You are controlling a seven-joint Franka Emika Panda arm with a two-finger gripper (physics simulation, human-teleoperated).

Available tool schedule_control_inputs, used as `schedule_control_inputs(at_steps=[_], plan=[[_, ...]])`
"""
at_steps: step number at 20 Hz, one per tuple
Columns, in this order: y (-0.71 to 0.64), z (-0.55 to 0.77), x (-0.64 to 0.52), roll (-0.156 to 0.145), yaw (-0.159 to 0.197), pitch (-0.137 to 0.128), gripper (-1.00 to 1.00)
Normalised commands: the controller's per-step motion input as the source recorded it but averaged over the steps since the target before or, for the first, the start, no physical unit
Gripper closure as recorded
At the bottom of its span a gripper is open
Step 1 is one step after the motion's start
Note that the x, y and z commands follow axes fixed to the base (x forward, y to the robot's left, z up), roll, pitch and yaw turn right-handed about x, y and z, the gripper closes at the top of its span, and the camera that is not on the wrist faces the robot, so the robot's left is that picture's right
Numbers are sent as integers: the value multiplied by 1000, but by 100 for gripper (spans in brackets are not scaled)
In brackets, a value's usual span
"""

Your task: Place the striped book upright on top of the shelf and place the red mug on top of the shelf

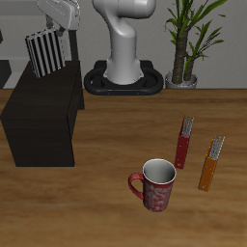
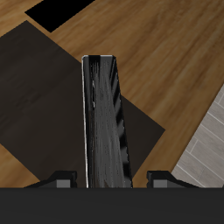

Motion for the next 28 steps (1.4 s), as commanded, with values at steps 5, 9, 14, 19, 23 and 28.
schedule_control_inputs(at_steps=[5, 9, 14, 19, 23, 28], plan=[[85, 139, -68, -4, 56, -17, -100], [118, 317, -95, -7, 78, -48, -100], [342, 446, -32, -1, 160, -45, -100], [499, 338, 214, 18, 182, -18, -100], [502, 55, 330, 41, 163, 45, -100], [456, -23, 509, 28, 145, 70, -100]])
